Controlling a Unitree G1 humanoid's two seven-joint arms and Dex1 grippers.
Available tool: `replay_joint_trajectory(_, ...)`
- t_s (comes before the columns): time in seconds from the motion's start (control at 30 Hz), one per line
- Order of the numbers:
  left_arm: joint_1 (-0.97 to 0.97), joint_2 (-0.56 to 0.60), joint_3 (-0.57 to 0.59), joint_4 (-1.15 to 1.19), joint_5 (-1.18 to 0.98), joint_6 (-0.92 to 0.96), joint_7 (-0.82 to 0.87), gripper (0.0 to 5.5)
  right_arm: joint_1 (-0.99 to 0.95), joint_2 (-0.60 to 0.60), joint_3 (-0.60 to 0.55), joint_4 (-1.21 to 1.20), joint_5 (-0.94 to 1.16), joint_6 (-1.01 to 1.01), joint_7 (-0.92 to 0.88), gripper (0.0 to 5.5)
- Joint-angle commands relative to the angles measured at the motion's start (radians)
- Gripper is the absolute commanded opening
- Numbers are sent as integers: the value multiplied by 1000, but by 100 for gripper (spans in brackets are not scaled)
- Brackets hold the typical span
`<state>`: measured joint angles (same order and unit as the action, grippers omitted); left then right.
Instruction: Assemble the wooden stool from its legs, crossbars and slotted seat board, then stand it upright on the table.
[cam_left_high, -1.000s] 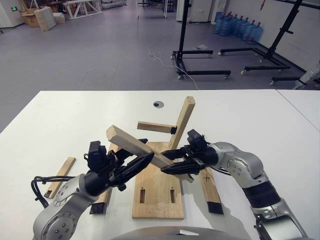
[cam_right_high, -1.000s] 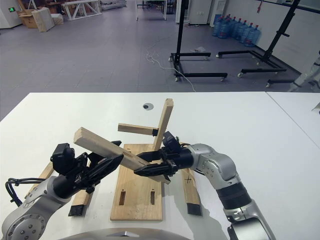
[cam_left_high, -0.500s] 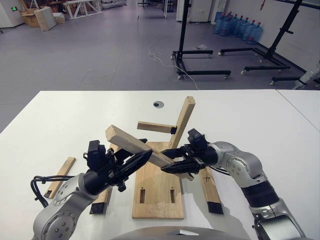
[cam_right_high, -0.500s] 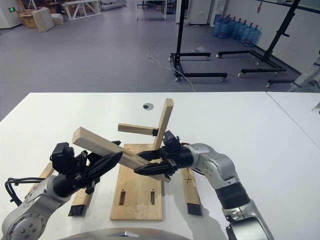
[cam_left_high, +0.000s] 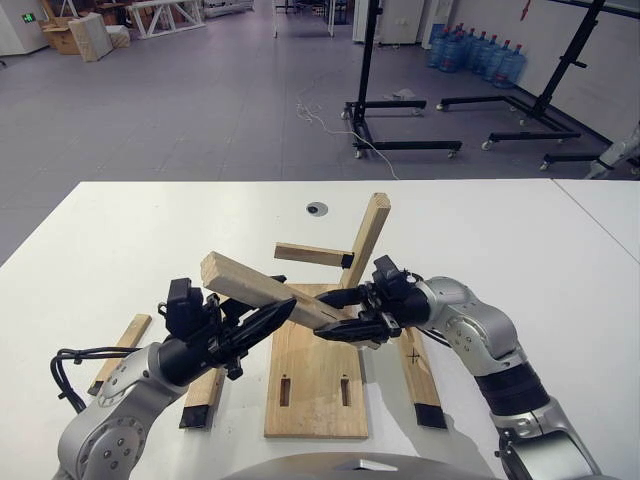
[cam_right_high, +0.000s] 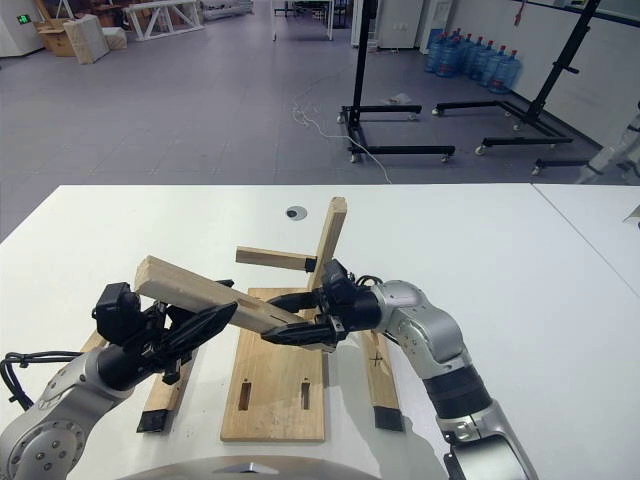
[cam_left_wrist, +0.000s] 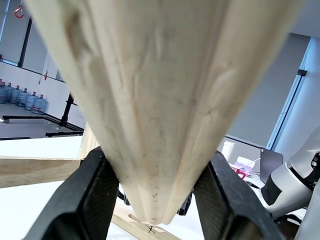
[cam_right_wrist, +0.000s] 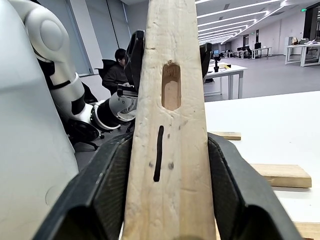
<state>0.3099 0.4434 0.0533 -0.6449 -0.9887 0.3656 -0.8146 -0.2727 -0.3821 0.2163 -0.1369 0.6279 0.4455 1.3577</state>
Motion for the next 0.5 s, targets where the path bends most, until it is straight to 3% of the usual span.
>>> replay_joint_trajectory(0.03, 17, 12, 5, 19, 10, 25, 20, 201, -27, -7, -35, -15, 4, -29, -25, 202)
replay_joint_trajectory(0.5, 10, 22, 11, 6, 9, 17, 1, 201, -43, 5, -87, 4, 107, 119, -64, 202)
